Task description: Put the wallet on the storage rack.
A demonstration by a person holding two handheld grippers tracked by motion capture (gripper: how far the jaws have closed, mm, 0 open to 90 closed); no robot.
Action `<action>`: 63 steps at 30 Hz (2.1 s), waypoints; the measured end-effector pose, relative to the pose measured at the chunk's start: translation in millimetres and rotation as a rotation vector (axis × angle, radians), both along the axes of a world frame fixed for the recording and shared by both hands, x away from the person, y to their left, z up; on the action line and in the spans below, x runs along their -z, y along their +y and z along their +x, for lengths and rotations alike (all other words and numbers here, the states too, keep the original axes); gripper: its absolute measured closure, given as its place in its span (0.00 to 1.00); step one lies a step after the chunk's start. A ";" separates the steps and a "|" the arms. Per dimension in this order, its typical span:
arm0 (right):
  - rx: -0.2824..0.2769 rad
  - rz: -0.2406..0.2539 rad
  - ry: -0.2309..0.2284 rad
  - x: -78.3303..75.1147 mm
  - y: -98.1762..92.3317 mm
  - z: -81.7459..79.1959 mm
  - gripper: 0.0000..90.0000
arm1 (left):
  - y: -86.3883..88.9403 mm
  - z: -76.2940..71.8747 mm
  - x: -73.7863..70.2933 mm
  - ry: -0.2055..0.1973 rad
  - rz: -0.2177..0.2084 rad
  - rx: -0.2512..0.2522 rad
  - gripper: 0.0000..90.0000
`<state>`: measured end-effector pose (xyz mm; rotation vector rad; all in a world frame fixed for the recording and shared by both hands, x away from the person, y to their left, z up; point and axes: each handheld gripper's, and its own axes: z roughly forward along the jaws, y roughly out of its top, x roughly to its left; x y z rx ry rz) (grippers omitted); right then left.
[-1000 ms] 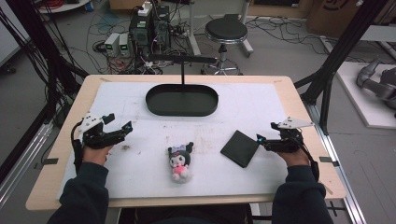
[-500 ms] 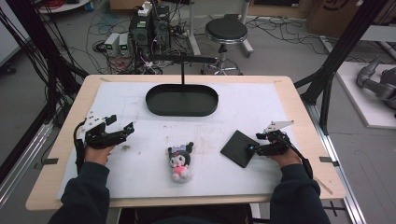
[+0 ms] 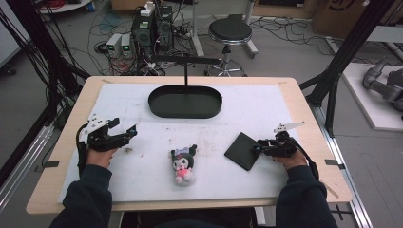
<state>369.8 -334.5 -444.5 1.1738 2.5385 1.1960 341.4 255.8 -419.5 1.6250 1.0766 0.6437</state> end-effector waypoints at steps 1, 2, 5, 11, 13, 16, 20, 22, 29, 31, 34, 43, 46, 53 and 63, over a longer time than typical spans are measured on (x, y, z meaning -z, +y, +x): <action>0.006 -0.009 -0.009 -1.4 -0.2 -0.5 0.78 | 0.0 0.1 0.2 -0.001 -0.004 -0.001 0.23; 0.016 -0.026 -0.022 -3.5 0.6 -1.7 0.85 | 0.2 0.2 0.2 -0.001 -0.004 -0.002 0.23; 0.015 -0.051 -0.036 -5.5 3.0 -3.1 0.87 | 0.9 0.3 0.2 0.001 -0.004 -0.005 0.23; 0.031 -0.076 -0.048 -9.9 6.2 -5.9 0.90 | 2.0 0.7 0.4 0.001 -0.010 -0.012 0.24; 0.036 -0.058 -0.047 -11.7 4.3 -6.9 0.91 | 2.5 0.7 0.3 0.002 -0.009 -0.013 0.24; 0.051 -0.017 -0.102 -24.9 3.2 -12.4 0.92 | 3.1 1.2 0.7 0.003 -0.013 -0.018 0.24; 0.075 -0.002 -0.187 -42.3 3.9 -17.6 0.93 | 3.2 1.7 1.2 0.006 -0.011 -0.021 0.24; 0.100 0.000 -0.245 -53.4 3.8 -20.9 0.93 | 2.8 1.6 1.1 0.006 -0.012 -0.016 0.24; 0.180 -0.022 -0.368 -72.0 3.4 -31.4 0.93 | 2.3 1.6 1.3 0.008 -0.009 -0.018 0.24; 0.172 -0.012 -0.372 -74.4 3.8 -32.6 0.93 | 2.2 1.6 1.3 0.009 -0.007 -0.017 0.24; 0.129 -0.052 -0.377 -75.5 10.8 -34.1 0.93 | 1.9 1.9 1.6 0.011 -0.005 -0.016 0.24; -0.028 -0.037 -0.405 -75.1 25.6 -40.2 0.90 | 2.3 1.4 0.9 0.006 -0.001 -0.013 0.25; -0.058 -0.031 -0.417 -74.0 28.7 -42.2 0.88 | 1.7 1.3 0.9 0.007 0.000 -0.014 0.25; -0.085 -0.037 -0.446 -72.8 30.4 -45.4 0.78 | 1.9 1.6 1.1 0.007 0.002 -0.016 0.25; -0.085 -0.032 -0.458 -72.3 30.1 -45.2 0.74 | 1.2 1.7 1.3 0.006 0.002 -0.011 0.25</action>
